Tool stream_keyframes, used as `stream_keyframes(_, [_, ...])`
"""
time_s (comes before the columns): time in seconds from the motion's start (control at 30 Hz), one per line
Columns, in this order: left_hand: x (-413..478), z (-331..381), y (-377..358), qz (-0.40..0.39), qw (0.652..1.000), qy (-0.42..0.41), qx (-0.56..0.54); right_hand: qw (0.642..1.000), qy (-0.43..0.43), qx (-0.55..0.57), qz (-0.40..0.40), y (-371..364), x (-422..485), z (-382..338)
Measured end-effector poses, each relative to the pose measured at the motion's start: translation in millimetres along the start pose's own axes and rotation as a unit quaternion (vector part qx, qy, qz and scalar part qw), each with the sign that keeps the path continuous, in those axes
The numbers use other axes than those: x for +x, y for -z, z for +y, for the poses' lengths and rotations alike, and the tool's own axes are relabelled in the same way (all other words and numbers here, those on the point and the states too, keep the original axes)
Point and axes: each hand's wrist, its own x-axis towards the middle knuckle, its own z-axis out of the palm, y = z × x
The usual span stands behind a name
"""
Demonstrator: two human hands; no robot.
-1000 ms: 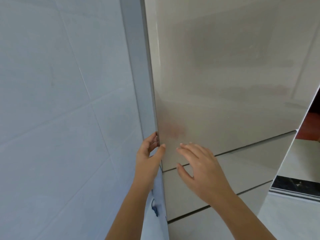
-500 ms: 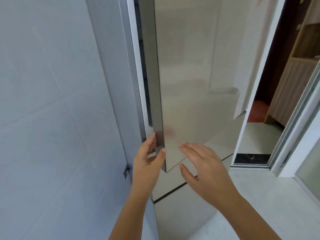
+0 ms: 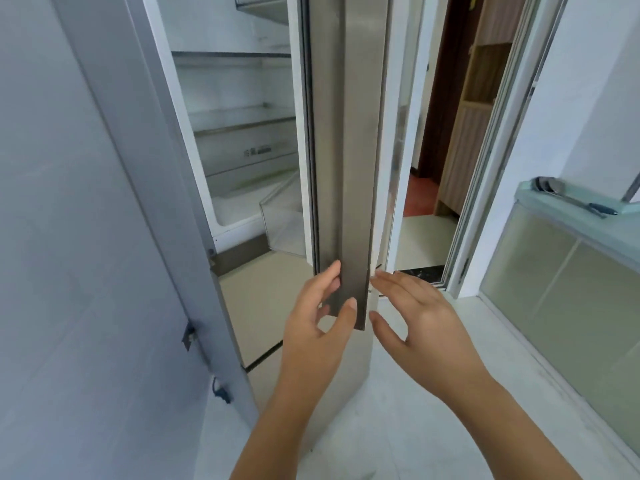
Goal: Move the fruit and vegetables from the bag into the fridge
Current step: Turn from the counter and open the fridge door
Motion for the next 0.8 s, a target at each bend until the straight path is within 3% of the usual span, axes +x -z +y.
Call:
stream_keyframes(0.47, [-25.4, 36.0, -109.9, -0.094, 0.989, -0.068, 0.089, 0.995, -0.062, -0.054, 0.050, 87.8, -54.2, 78.9])
stream_keyframes(0.6, [-29.2, 42.0, -121.1, -0.077, 0.976, -0.143, 0.146, 0.993, -0.058, -0.063, 0.082, 106.0, -57.2, 86.2])
stream_keyframes(0.8, [-21.5, 43.5, -102.5, 0.028, 0.925, -0.249, 0.286, 0.994, -0.026, -0.038, 0.100, 102.8, -45.0, 79.3])
